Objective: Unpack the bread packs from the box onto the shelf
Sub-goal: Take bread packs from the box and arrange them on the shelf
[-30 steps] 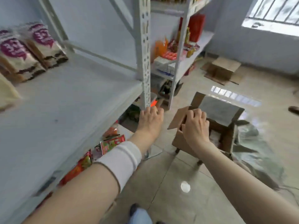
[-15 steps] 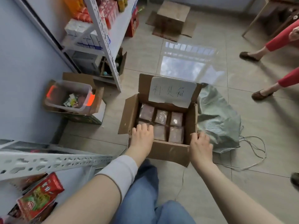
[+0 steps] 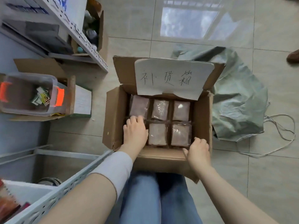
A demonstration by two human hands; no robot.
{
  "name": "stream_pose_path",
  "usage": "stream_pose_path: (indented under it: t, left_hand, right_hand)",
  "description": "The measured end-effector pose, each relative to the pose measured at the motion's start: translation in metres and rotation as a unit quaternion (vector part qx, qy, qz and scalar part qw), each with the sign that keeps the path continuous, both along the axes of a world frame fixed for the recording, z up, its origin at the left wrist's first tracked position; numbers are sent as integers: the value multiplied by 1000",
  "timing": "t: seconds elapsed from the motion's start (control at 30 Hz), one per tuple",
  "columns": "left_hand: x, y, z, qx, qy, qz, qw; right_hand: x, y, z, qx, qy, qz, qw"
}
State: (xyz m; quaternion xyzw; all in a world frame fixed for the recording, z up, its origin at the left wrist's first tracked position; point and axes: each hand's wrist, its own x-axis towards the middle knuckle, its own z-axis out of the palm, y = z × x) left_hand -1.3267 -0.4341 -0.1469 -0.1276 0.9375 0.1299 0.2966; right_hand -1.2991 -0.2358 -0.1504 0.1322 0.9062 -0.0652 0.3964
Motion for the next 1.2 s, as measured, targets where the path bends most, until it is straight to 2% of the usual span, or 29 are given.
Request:
stream_pose_path:
  t: [0.17,0.27,0.37,0.53,0.63,0.77,0.87,0.97,1.1,1.2]
  left_hand:
    - [-55,-26,-116,47,31,219,974]
    - [-68,-35,-164,79,54,250,964]
    - [-72,-39,-183,97,73,277,953]
    - [-79,-38,-176,95,84,288,949]
    - [-87,-39,-172,98,40,268,958]
    - [-97,-43,-167,146,20,280,949]
    - [-97,-44,-156,178,34,309,934]
    - [-89,-47,-135,187,67,332,922]
    - [-67,-49,-95,192,119,342,912]
    - [-38,-48,-66,198,143,385,890]
  right_hand:
    - [-34,2,-116,-4,-85,-136,987]
    - [-41,3,-161,10,-64,-214,975]
    - [-42,1,-171,9,-46,-266,963]
    - [-38,1,-151,16,-13,-247,969]
    - [-39,0,-142,14,1,-250,968]
    - [-33,-4,-144,7,-11,-268,963]
    - [-28,-5,-141,-14,-23,-312,950]
    - [-27,-1,-126,-37,-25,-314,948]
    - [-28,13,-94,-69,23,-317,945]
    - [-26,23,-70,-120,61,-325,936]
